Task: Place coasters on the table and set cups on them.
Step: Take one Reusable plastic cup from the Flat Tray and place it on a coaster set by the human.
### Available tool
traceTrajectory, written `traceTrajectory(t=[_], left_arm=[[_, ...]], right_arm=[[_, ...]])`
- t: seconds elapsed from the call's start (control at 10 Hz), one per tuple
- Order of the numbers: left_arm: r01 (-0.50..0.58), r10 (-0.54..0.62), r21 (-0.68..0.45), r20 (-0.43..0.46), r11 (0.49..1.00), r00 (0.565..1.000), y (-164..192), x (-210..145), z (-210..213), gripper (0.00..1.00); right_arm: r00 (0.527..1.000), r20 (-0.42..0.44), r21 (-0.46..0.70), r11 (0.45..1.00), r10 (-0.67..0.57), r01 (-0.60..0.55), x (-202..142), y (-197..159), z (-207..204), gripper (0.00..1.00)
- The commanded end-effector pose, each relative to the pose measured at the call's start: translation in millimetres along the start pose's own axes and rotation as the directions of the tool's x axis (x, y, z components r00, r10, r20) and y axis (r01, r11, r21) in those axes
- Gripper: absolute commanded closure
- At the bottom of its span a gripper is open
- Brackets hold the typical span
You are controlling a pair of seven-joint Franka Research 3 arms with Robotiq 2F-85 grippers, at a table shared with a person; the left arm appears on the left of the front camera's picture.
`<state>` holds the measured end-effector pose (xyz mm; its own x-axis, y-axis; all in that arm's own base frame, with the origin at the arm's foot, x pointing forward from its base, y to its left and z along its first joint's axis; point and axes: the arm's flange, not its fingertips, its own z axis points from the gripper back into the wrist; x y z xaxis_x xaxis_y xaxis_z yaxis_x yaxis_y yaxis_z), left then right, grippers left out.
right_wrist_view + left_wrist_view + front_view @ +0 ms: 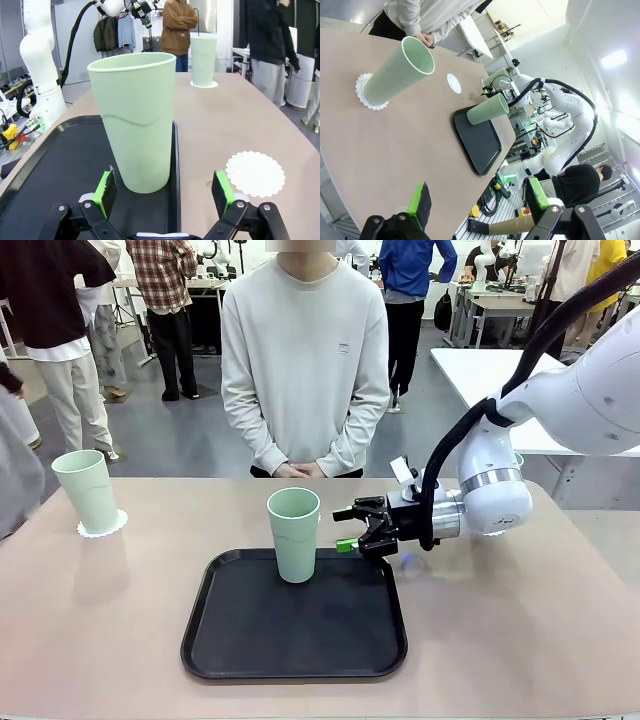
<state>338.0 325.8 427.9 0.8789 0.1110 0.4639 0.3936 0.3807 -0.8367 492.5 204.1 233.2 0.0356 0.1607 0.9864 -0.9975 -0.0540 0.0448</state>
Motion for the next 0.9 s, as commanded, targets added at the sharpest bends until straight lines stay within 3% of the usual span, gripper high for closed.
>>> traceTrajectory(t=[0.0, 0.8], left_arm=[[0.003, -0.003, -0.007, 0.001, 1.000, 1.000, -2.8, -0.3, 1.8, 0.00], [0.003, -0.003, -0.007, 0.001, 1.000, 1.000, -2.8, -0.3, 1.8, 0.00]], right_arm=[[1.000, -0.008, 0.003, 1.000, -0.003, 0.003, -1.1, 3.9, 0.8, 0.00], [0.999, -0.011, -0.026, 0.998, 0.048, -0.049, -0.5, -6.4, -39.7, 0.00]])
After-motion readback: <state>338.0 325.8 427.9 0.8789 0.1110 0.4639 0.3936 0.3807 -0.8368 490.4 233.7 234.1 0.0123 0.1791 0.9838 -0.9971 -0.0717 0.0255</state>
